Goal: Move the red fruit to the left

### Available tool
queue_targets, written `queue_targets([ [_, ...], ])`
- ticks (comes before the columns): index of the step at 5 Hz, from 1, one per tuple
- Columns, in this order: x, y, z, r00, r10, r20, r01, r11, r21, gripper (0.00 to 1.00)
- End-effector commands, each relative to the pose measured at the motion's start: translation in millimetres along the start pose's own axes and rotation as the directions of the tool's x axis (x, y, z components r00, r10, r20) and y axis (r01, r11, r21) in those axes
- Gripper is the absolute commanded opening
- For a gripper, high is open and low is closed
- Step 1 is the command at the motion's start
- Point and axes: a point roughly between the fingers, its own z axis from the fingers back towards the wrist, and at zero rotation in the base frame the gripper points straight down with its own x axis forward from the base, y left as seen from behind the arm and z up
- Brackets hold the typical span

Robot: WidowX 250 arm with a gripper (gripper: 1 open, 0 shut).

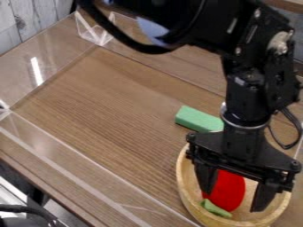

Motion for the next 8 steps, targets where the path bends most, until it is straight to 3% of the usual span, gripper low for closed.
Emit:
queue_targets([
  [1,2.4,-10,5.4,1.000,-0.005,0.025,0.006,1.000,-0.016,0.00],
  [2,10.6,-4,19.4,0.999,-0.017,0.048,0.018,0.999,-0.027,0.00],
  [3,25.8,7,46.7,0.995,-0.003,0.103,0.008,0.999,-0.047,0.00],
  [4,37.2,4,70.5,0.990,0.005,0.138,0.008,0.996,-0.092,0.00],
  [5,37.3,-9,53.4,0.991,-0.032,0.132,0.044,0.995,-0.087,1.00],
  [7,38.0,-4,27.2,0.987,0.086,0.137,-0.076,0.994,-0.080,1.00],
  [8,27.9,4,20.8,0.991,0.052,0.121,-0.044,0.997,-0.069,1.00],
])
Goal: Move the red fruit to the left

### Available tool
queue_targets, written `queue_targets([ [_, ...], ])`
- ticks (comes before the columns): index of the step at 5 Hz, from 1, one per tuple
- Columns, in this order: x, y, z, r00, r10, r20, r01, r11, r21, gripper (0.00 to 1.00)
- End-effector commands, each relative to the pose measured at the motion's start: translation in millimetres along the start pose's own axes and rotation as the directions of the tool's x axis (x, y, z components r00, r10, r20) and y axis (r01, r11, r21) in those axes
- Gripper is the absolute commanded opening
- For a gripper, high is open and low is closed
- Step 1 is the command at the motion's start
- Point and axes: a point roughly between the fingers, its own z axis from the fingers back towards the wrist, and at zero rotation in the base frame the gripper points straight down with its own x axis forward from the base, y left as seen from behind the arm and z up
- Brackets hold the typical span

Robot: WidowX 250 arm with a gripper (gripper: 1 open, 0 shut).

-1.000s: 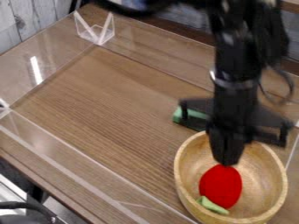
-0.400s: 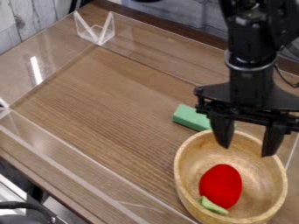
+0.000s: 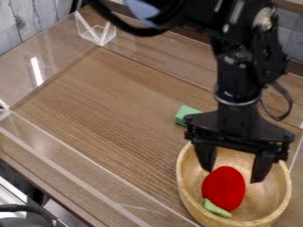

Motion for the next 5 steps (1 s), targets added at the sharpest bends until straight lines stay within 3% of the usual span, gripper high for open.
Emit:
queue_targets([
  [1,-3.4,4,7.4,0.999,-0.048,0.024,0.049,0.999,-0.022,1.00],
  [3,5.8,7,-17.3,0.999,-0.051,-0.003,0.051,0.999,0.000,1.00],
  [4,12.5,6,-7.0,0.995,-0.097,-0.009,0.097,0.995,0.000,0.00],
  [5,20.7,5,14.5,0.990,-0.142,0.000,0.142,0.990,-0.008,0.00],
])
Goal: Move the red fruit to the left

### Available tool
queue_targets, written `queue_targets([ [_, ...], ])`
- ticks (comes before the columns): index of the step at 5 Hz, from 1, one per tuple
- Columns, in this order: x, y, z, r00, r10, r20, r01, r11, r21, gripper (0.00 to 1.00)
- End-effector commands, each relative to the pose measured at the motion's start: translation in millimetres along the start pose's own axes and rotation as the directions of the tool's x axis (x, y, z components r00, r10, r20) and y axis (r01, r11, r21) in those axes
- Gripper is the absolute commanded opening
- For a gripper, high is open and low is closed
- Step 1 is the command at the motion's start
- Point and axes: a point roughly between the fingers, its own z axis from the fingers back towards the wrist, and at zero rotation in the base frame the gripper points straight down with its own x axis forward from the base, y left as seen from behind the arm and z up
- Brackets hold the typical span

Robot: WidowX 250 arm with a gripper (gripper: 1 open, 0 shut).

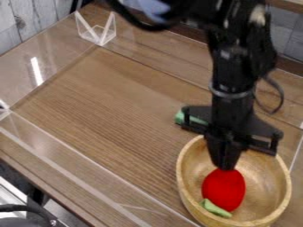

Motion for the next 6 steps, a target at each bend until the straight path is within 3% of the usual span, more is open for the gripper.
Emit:
queue_targets([
  [1,19.5,2,50.0,0.993,0.042,0.111,-0.037,0.998,-0.049,0.00],
  [2,25.5,9,72.2,0.987,0.081,0.142,-0.071,0.995,-0.077,0.00],
  [3,21.9,0,53.5,0.988,0.075,0.132,-0.067,0.996,-0.061,1.00],
  [5,12.5,-16,8.9,0.992,0.067,0.105,-0.065,0.998,-0.026,1.00],
  [6,11.6,-24,-2.6,0.991,0.088,0.105,-0.086,0.996,-0.022,1.00],
])
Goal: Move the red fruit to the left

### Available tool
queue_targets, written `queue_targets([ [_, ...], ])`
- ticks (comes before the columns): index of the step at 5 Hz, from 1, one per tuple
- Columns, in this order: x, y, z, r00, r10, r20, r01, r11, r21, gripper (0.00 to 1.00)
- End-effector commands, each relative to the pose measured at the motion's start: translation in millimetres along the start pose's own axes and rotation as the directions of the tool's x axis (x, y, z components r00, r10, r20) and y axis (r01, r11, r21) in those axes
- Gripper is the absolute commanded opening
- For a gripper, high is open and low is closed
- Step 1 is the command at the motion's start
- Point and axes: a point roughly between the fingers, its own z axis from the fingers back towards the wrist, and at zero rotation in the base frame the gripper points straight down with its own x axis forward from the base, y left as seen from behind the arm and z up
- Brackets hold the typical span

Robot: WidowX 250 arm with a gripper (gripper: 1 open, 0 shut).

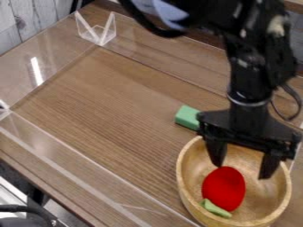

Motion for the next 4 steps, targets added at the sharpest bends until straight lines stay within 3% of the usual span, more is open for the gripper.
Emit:
queue_targets([
  [1,-3.2,9,-4.5,0.998,0.053,0.020,-0.053,0.999,-0.004,1.00],
  [2,-6.0,11,-9.6,1.000,0.024,0.012,-0.024,1.000,0.001,0.00],
  [3,-9.0,17,7.4,1.000,-0.011,0.027,0.011,1.000,-0.019,0.00],
  [4,-9.0,27,36.1,0.998,-0.029,0.060,0.032,0.998,-0.054,0.00],
])
